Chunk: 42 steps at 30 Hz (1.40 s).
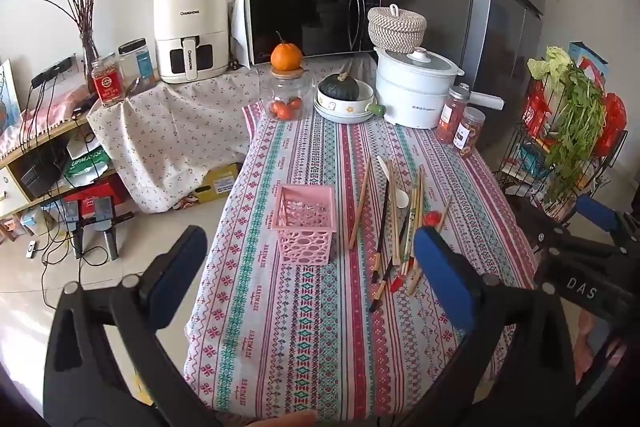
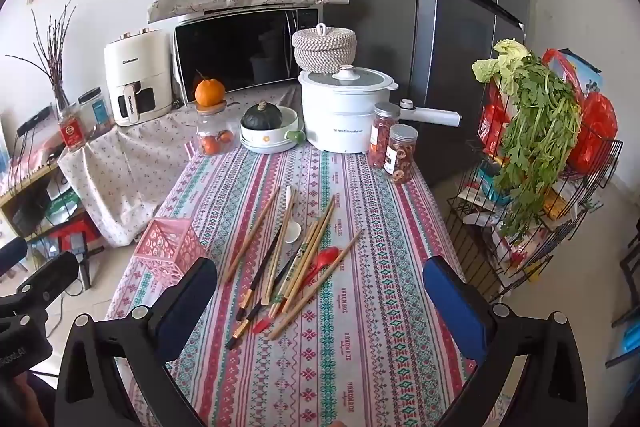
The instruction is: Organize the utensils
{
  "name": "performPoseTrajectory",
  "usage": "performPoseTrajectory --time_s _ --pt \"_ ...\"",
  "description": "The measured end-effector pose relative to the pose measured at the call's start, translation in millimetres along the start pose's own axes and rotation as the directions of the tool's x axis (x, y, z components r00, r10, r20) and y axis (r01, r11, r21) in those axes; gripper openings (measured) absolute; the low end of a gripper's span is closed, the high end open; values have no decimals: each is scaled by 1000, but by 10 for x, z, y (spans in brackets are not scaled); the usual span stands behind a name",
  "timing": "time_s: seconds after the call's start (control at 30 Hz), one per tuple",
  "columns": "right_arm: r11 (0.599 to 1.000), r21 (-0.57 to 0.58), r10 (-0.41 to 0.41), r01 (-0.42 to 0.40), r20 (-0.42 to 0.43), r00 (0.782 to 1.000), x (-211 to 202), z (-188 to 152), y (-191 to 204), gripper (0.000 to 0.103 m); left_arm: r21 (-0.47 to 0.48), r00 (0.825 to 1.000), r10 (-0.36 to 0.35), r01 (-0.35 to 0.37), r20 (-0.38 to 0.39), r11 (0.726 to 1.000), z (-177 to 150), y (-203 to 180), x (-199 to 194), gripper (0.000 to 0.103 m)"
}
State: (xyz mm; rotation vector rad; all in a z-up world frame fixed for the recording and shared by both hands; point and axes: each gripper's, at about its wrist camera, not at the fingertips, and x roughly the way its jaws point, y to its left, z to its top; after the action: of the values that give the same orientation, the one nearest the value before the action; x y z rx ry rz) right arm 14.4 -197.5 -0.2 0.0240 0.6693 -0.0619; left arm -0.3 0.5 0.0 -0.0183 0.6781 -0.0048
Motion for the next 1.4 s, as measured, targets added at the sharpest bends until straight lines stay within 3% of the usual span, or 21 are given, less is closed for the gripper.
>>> performPoseTrajectory --time_s 1.4 --pt "1000 -1 6 -6 -3 1000 28 -22 10 103 -19 1000 18 -18 10 1000 24 50 -41 103"
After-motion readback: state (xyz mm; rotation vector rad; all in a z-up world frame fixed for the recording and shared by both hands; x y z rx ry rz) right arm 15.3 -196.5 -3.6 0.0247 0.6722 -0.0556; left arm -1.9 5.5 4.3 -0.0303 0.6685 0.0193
